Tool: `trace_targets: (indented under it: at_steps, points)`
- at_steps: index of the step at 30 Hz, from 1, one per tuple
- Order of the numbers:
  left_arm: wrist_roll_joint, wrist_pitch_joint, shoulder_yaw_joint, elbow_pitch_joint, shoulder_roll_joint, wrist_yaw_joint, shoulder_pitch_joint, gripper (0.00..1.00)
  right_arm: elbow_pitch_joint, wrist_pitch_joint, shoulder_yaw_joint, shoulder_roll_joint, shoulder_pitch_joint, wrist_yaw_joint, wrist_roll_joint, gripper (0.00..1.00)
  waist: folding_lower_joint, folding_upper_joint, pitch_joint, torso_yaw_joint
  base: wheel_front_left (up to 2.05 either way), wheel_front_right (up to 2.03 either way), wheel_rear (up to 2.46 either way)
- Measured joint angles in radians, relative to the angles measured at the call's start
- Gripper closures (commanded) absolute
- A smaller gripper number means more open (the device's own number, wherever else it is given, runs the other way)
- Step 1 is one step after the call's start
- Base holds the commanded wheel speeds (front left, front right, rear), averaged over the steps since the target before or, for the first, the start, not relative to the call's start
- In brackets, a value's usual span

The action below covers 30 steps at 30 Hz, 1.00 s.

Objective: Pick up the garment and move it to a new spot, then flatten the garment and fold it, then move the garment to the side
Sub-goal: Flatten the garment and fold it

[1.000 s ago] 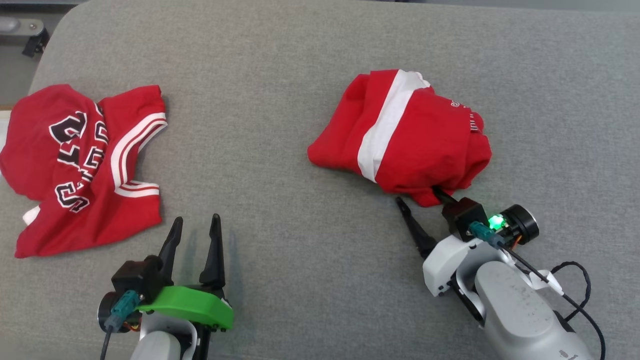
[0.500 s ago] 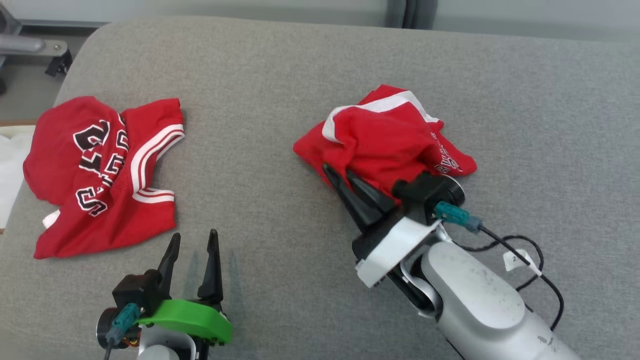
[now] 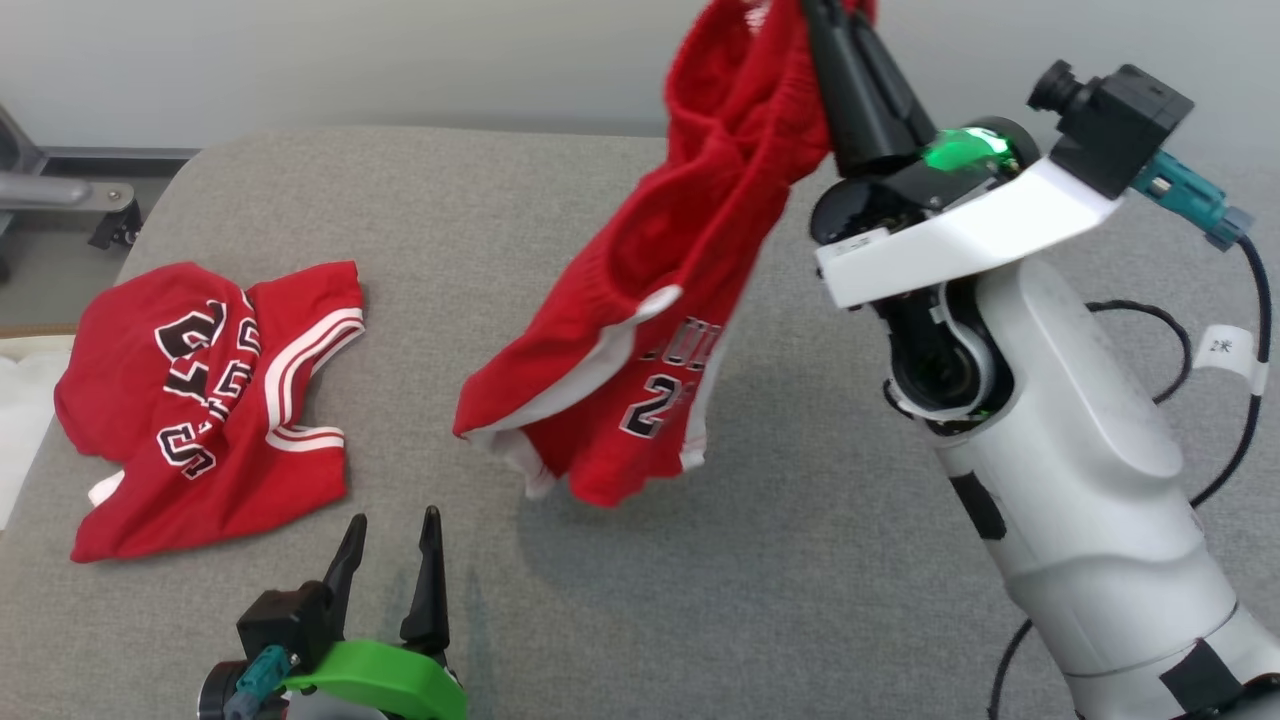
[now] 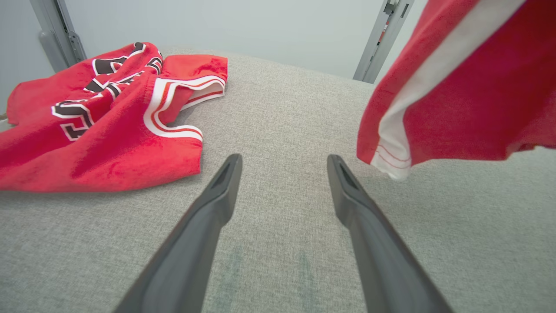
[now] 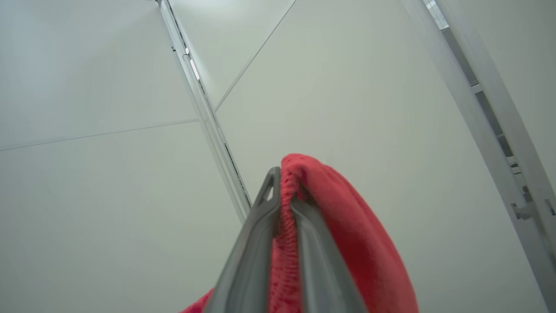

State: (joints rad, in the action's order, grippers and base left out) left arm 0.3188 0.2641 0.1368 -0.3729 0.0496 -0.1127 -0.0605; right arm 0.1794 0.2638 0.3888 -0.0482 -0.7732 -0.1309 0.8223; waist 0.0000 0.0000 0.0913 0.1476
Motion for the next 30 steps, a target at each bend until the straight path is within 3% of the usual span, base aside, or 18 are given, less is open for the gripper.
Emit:
trace_targets:
  at_steps: [1,5,6,7,8,12,17,30]
  points:
    - [0.000,0.000,0.000,0.001,0.000,0.000,0.004,0.00,0.037,0.000,-0.039,0.000,0.008,0.000,-0.017,0.87,0.0000,0.0000,-0.001,-0.004,0.00,0.00,0.00]
    - [0.000,0.000,-0.002,0.007,0.000,0.004,0.004,0.00,0.216,0.000,-0.190,0.000,0.087,0.000,-0.171,0.56,0.0000,0.0000,0.010,-0.016,0.00,0.00,0.00]
    - [0.000,0.000,-0.001,0.008,0.000,0.004,0.003,0.00,0.252,0.000,-0.221,-0.004,0.108,0.000,-0.223,0.39,0.0000,0.0000,0.015,-0.018,0.00,0.00,0.00]
    - [0.000,0.000,0.000,0.008,0.000,0.004,0.003,0.00,0.282,-0.001,-0.257,-0.017,0.135,0.000,-0.283,0.11,0.0000,0.0000,0.020,-0.020,0.00,0.00,0.00]
    - [0.000,0.000,0.001,0.008,0.000,0.004,0.002,0.00,0.311,-0.001,-0.293,-0.032,0.162,0.000,-0.342,0.00,0.0000,0.0000,0.026,-0.022,0.00,0.00,0.00]
    - [0.000,0.000,0.004,0.006,0.000,0.004,-0.011,0.00,0.405,-0.001,-0.452,-0.070,0.270,0.000,-0.495,0.00,0.0000,0.0001,0.044,-0.033,0.00,0.00,0.00]
    - [0.000,0.000,0.005,0.001,0.000,0.001,-0.012,0.00,0.425,-0.001,-0.568,-0.069,0.333,0.000,-0.584,0.00,0.0000,0.0000,0.052,-0.054,0.00,0.00,0.00]
    - [0.000,0.000,0.025,-0.004,0.000,-0.002,-0.013,0.00,0.408,-0.001,-0.622,-0.039,0.458,0.000,-0.649,0.00,0.0000,0.0000,0.030,-0.083,0.00,0.00,0.00]
